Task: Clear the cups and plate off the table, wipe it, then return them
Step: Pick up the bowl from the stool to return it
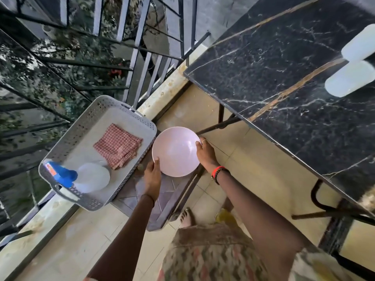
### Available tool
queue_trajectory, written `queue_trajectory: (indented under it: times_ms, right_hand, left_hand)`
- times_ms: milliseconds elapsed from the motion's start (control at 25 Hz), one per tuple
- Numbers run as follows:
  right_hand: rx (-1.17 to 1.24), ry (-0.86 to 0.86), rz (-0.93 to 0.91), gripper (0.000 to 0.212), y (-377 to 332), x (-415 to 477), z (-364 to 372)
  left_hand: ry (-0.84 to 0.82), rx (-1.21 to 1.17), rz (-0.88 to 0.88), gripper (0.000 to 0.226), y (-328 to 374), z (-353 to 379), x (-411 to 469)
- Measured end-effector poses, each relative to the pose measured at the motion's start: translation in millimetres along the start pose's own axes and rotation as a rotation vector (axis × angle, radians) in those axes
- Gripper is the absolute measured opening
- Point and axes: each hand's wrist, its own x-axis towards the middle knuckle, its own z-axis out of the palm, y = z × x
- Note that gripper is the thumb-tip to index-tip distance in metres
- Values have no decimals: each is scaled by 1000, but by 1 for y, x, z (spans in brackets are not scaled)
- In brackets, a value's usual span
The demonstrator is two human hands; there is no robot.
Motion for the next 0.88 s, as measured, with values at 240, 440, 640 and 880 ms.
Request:
queue_trajectory:
  times_ms: [240, 440, 640, 880]
  right_hand:
    - [30, 11, 54, 38, -9, -14, -4]
    - [80, 37, 45, 36, -30, -41, -25]
    - [127, 106, -27, 32, -54, -77, -62]
    - [229, 205, -9, 27, -55, -116, -119]
  left_hand:
    - [137, -102, -42, 39, 22, 4, -13]
    - [143, -83, 33, 38, 60, -6, -36]
    - [82, -97, 164, 28, 104, -6, -71]
    - [-28, -40, 240, 31, 150, 21, -108]
